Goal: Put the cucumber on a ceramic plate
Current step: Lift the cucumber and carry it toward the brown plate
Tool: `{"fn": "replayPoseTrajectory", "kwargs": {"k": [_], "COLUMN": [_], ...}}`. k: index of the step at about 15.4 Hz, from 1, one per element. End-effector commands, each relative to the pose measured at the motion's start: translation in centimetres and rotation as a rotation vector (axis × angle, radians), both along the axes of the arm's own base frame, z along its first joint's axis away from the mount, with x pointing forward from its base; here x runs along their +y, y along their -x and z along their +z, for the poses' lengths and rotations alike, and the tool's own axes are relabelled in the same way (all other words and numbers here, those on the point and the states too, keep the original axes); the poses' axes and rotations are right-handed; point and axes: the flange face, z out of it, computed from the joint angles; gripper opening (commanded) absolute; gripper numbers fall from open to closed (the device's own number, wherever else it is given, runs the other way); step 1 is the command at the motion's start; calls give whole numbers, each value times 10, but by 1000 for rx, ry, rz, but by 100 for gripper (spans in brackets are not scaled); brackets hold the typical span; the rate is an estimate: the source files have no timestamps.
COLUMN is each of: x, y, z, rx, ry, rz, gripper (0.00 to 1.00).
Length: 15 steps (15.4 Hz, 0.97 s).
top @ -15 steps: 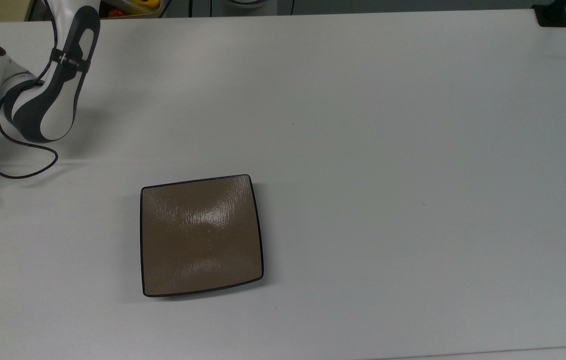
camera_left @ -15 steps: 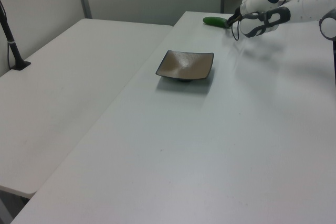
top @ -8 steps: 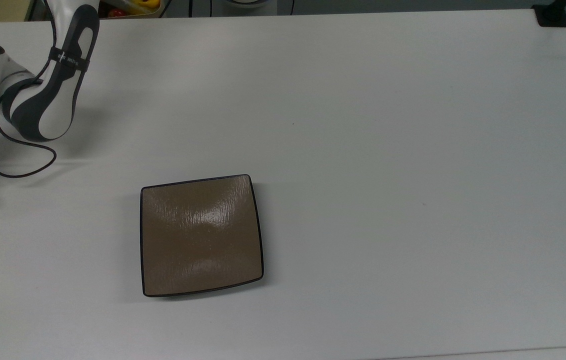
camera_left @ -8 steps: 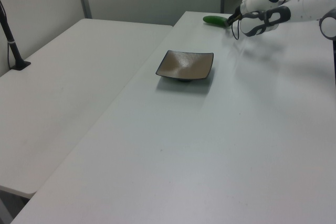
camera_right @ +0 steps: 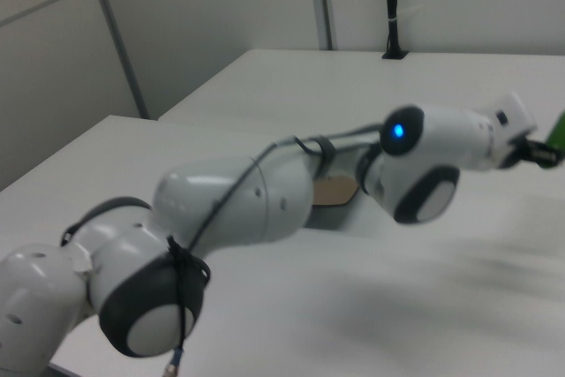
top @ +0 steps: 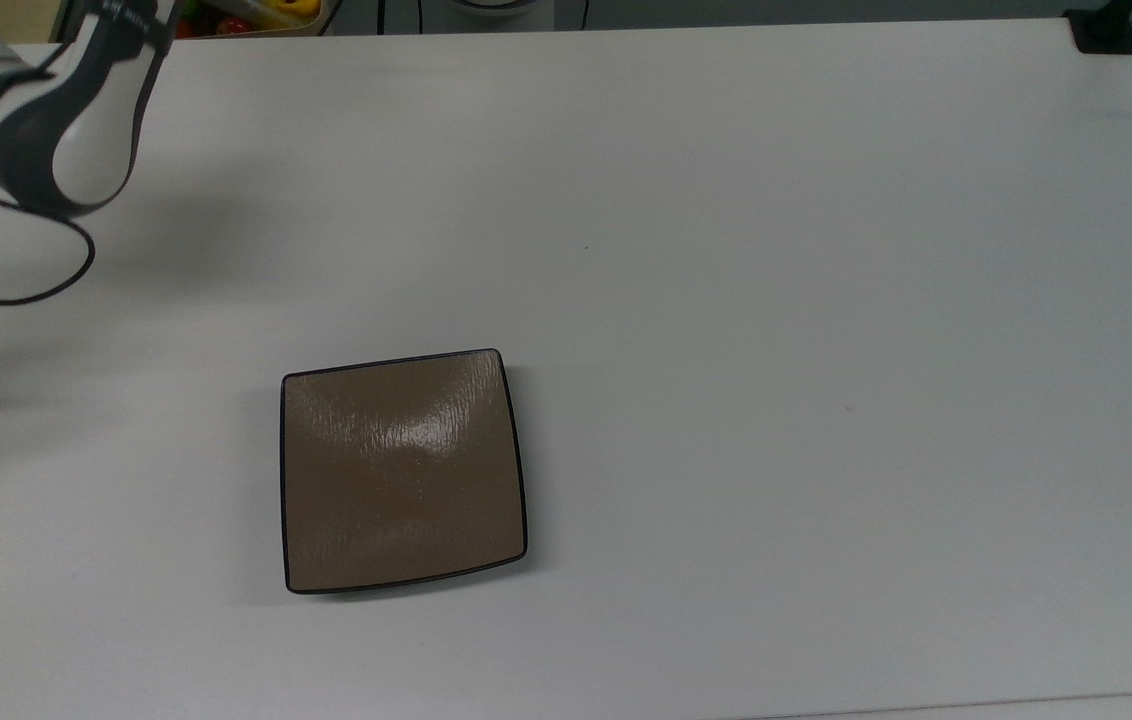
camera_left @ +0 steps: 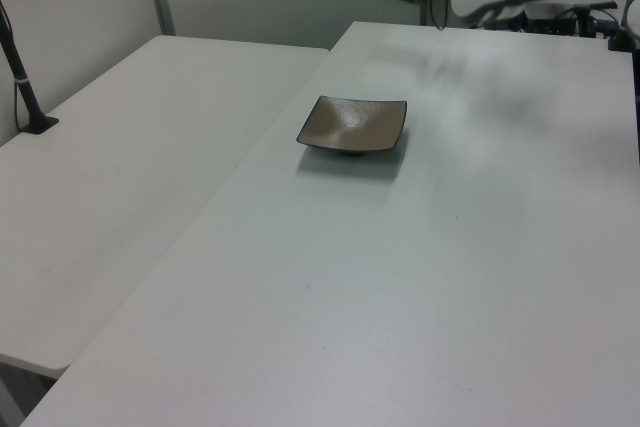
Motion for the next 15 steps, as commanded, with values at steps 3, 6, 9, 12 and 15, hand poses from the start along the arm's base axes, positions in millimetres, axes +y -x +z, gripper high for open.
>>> {"fn": "replayPoseTrajectory", "kwargs": {"k": [3,6,9,12,15], "x": [95,146,188,235,271], "y": [6,6,12,21,26], "z": [86,110,126,136,120], "rx": [118,169,226,316,448], "ry": [-118,-151,-196,-273,-331], "rz": [122,180,213,229,248], "gripper": [2,2,3,3,3]}}
